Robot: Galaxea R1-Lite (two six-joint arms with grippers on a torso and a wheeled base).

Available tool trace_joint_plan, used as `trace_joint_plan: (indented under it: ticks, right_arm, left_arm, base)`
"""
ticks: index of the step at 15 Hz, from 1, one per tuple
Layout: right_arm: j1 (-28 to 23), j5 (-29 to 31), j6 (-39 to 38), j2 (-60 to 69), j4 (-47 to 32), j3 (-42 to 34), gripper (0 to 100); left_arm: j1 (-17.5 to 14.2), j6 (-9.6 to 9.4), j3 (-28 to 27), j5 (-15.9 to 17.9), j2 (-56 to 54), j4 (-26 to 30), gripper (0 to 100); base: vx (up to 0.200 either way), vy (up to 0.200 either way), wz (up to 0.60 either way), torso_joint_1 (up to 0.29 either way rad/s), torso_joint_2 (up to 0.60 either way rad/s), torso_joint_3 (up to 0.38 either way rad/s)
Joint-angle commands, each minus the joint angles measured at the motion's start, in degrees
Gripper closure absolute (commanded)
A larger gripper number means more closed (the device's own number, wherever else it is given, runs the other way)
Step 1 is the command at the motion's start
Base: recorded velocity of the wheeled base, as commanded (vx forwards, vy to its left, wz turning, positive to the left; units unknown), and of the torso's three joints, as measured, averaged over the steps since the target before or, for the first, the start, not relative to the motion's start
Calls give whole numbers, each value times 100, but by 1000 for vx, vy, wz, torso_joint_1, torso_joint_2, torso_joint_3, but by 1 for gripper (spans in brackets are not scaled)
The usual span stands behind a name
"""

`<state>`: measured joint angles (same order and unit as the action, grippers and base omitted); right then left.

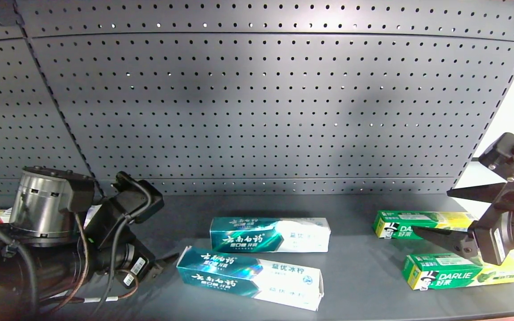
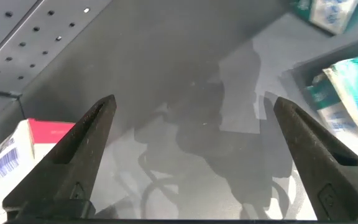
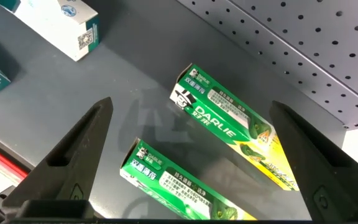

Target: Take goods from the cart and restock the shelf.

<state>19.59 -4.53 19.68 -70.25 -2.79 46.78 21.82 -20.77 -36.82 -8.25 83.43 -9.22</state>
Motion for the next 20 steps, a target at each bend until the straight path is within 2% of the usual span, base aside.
trace_joint_plan:
  ticks: [1,12,20]
  right_arm:
    - [19,5,1,-50,-2,16,0]
    - [54,14,1,-50,-2,7,0]
    - [54,14,1,-50,-2,7,0]
  left_arm:
    - [121,3,-1,-10,-29,-1,0]
    - [806,47,69,-98,-108,34,0]
    - [912,47,69,-133,-152,43,0]
  base:
    - [0,0,0,0,0,0]
    - [0,0,0,0,0,0]
    - [0,0,0,0,0,0]
